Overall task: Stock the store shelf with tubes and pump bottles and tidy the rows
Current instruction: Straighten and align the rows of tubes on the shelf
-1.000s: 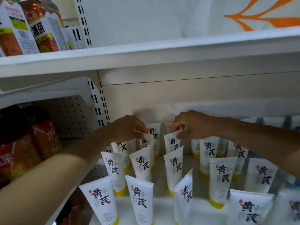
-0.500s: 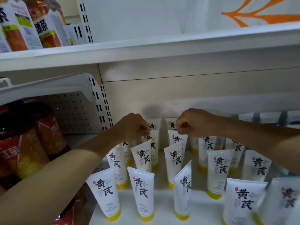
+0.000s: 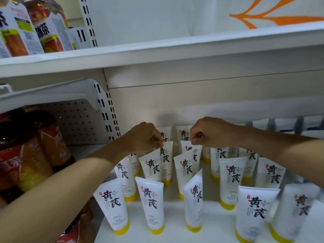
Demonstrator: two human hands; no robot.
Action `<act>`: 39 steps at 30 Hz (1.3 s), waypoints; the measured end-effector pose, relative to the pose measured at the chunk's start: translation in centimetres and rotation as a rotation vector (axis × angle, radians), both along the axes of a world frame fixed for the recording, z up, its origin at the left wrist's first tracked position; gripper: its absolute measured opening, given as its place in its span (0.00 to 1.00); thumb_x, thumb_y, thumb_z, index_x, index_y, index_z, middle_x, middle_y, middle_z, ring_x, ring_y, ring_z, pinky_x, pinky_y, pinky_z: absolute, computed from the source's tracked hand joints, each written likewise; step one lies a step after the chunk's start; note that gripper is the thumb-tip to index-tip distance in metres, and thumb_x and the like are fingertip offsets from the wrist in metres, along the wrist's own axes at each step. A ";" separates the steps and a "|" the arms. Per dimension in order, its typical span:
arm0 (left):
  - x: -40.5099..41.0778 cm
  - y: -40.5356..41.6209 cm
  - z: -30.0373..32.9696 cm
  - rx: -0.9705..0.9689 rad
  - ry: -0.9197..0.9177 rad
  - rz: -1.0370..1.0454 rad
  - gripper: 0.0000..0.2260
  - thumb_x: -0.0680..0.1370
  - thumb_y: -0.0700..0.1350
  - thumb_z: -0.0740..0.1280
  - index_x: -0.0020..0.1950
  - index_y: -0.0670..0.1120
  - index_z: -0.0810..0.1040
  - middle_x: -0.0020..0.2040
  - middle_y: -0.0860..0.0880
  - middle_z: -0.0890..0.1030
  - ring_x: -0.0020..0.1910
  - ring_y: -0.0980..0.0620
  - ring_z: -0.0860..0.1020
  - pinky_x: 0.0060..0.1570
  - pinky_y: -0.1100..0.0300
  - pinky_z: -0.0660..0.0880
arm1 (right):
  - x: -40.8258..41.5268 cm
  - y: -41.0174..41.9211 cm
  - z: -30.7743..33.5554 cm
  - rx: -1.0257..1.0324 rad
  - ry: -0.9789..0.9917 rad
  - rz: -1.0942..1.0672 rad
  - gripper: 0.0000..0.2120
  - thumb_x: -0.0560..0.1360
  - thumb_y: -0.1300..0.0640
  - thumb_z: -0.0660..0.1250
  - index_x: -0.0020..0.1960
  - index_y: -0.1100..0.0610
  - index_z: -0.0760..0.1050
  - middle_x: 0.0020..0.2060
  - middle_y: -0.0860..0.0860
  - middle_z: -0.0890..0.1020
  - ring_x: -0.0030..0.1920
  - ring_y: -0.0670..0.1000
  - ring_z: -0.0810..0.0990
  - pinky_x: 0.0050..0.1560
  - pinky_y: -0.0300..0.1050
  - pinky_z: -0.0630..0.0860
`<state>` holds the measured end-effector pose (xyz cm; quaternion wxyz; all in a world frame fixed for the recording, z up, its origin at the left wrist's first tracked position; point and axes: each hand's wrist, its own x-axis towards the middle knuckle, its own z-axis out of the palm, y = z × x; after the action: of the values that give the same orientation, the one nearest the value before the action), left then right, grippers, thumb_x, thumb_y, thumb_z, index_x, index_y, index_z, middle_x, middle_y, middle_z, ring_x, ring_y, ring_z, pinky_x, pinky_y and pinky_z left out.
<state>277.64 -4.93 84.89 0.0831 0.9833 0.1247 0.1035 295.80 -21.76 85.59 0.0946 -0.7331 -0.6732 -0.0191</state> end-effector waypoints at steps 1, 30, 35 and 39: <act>0.0 0.0 0.0 -0.002 0.003 0.004 0.07 0.77 0.45 0.69 0.51 0.45 0.85 0.40 0.54 0.84 0.35 0.61 0.78 0.46 0.60 0.78 | -0.1 0.0 0.0 0.000 0.005 -0.002 0.07 0.75 0.57 0.67 0.42 0.55 0.83 0.37 0.48 0.84 0.38 0.47 0.81 0.41 0.45 0.78; -6.8 -7.8 3.0 -0.170 -0.303 0.190 0.07 0.77 0.46 0.69 0.49 0.60 0.82 0.46 0.60 0.83 0.46 0.63 0.79 0.48 0.71 0.74 | -4.0 -5.7 2.6 0.097 0.212 0.164 0.05 0.77 0.51 0.68 0.49 0.48 0.82 0.41 0.37 0.81 0.44 0.38 0.78 0.48 0.38 0.74; -8.9 -10.8 1.7 -0.188 -0.216 0.200 0.05 0.76 0.50 0.71 0.50 0.56 0.85 0.49 0.62 0.84 0.48 0.68 0.79 0.49 0.71 0.74 | -6.6 -7.1 2.2 0.019 0.100 0.245 0.06 0.77 0.50 0.67 0.49 0.49 0.83 0.42 0.40 0.82 0.43 0.41 0.79 0.48 0.39 0.74; -10.2 -11.6 1.1 -0.168 -0.066 0.193 0.11 0.74 0.58 0.70 0.54 0.57 0.84 0.52 0.65 0.82 0.53 0.69 0.77 0.60 0.58 0.75 | -7.8 -7.8 1.6 -0.044 0.031 0.272 0.07 0.76 0.47 0.67 0.50 0.47 0.82 0.43 0.40 0.82 0.43 0.41 0.79 0.47 0.40 0.75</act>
<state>267.45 -16.57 85.98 0.1590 0.9524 0.2240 0.1325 288.03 -29.55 87.22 0.0906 -0.6372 -0.7651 0.0202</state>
